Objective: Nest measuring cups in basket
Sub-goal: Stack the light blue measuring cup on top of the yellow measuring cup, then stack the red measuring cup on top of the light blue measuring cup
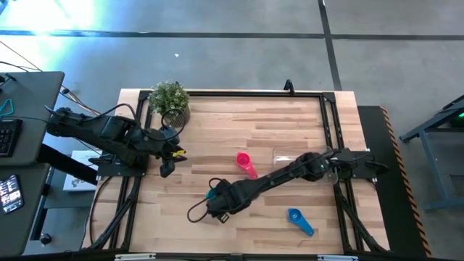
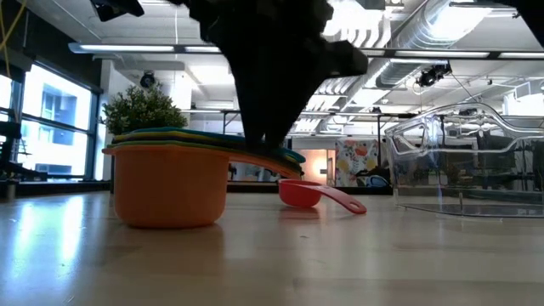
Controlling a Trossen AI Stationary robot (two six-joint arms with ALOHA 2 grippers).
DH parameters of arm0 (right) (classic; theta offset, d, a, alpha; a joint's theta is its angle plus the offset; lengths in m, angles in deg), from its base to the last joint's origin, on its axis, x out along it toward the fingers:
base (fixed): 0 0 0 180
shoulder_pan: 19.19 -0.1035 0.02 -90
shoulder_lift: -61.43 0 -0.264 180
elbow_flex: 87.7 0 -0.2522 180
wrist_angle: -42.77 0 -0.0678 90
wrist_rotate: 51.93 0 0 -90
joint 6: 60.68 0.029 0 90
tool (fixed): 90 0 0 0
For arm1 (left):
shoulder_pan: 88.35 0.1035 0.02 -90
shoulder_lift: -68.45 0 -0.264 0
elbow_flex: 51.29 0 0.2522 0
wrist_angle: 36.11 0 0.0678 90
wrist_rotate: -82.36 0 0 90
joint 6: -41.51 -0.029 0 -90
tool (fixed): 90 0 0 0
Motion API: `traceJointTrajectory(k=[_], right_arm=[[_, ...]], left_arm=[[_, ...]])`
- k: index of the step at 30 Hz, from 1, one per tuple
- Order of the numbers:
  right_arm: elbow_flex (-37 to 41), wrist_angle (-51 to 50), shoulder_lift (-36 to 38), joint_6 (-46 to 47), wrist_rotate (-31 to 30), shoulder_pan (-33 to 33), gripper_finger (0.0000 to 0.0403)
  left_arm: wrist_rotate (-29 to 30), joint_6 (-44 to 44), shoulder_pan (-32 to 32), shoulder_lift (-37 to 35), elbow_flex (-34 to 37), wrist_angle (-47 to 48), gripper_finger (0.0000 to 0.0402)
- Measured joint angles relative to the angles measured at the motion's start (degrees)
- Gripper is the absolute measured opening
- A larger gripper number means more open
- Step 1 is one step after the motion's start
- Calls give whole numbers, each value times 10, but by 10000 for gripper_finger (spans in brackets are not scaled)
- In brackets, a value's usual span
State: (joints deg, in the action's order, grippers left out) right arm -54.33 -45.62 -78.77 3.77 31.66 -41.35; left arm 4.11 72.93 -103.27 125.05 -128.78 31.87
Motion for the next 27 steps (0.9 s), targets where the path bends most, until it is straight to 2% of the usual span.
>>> traceJointTrajectory(k=[10, 13, 20, 27], right_arm=[[0, -28, -7, 5, -7, 15, 73], [0, -28, -7, -2, 11, 16, 73], [-15, -45, 3, 0, 11, 14, 73], [-21, -97, 44, 0, -40, 32, 73]], left_arm=[[0, 0, 0, 0, 0, 5, 122], [0, 0, 0, 0, 0, 5, 122], [0, -1, 0, 0, 0, 5, 122], [0, -1, 0, 0, 0, 5, 122]])
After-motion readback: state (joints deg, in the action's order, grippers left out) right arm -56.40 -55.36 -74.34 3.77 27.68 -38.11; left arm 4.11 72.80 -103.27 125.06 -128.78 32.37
